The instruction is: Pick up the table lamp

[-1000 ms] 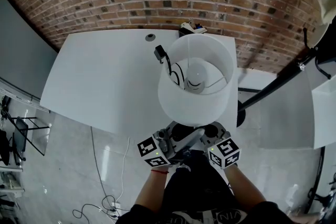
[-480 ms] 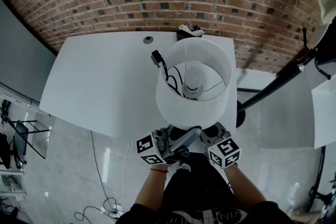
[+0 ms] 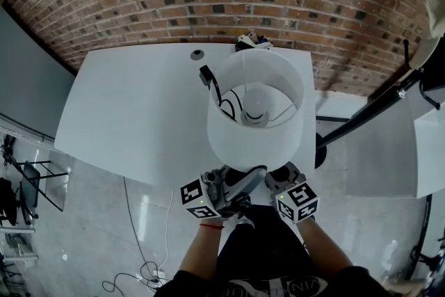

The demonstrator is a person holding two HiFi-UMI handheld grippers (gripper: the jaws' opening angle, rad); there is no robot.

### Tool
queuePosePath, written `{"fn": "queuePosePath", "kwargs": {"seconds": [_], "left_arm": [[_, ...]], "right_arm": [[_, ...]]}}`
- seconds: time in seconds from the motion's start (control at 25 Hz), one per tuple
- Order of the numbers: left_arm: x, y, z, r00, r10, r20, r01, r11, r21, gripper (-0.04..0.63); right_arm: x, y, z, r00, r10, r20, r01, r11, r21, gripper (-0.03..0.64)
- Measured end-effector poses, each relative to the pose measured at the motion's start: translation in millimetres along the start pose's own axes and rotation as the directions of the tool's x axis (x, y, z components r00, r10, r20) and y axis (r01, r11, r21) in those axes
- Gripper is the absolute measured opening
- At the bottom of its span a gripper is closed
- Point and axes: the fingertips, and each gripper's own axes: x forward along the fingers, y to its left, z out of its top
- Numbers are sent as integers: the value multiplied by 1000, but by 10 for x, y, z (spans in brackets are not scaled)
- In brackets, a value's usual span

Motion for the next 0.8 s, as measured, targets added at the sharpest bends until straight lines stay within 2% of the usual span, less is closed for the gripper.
{"fn": "queuePosePath", "kwargs": {"seconds": [0.8], "left_arm": [[213, 446, 525, 995, 82, 49, -81, 996, -28, 8]], "right_arm": [[230, -197, 379, 999, 5, -44, -5, 1000, 7, 3]]}}
